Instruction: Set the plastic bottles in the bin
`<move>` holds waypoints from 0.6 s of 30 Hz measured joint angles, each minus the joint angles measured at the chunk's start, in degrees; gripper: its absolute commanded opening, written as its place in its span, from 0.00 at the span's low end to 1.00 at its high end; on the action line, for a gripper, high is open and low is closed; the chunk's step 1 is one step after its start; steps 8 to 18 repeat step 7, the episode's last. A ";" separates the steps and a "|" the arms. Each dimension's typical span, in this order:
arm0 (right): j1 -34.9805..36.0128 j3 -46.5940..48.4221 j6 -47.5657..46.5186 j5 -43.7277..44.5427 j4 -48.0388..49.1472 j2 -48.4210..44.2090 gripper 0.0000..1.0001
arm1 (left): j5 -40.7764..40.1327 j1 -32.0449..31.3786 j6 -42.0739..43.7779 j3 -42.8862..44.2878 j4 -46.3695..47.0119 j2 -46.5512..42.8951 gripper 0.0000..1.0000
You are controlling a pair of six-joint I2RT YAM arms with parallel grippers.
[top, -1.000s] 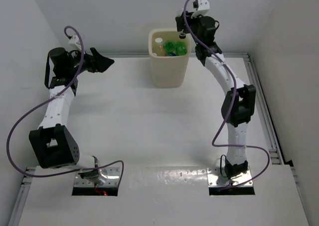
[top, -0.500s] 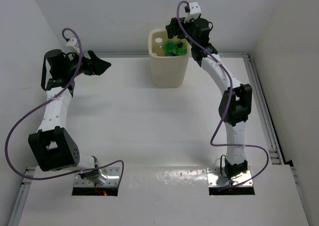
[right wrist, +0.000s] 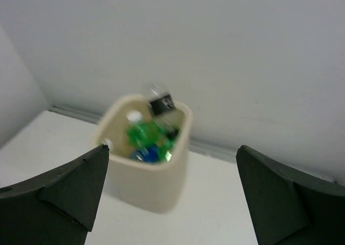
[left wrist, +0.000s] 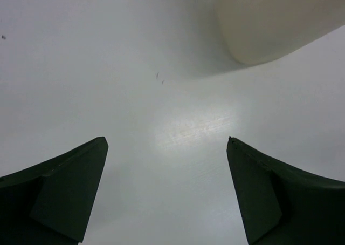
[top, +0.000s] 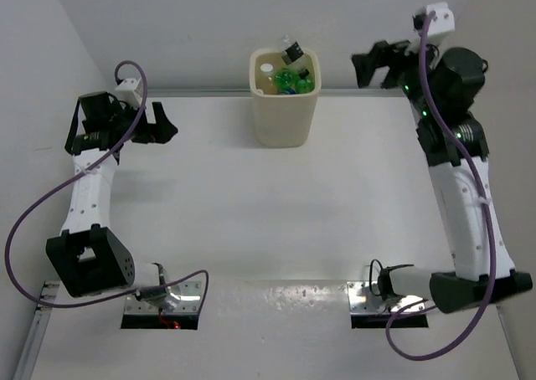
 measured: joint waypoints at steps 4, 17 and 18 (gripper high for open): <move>-8.68 -14.08 0.28 -1.36 -6.32 -9.11 1.00 | -2.45 0.02 2.08 -4.28 -2.89 -3.96 0.99; -12.50 -22.93 0.26 -2.75 -12.96 -10.86 1.00 | -3.08 0.02 3.21 -5.27 -3.76 -5.84 0.99; -12.50 -22.93 0.26 -2.75 -12.96 -10.86 1.00 | -3.08 0.02 3.21 -5.27 -3.76 -5.84 0.99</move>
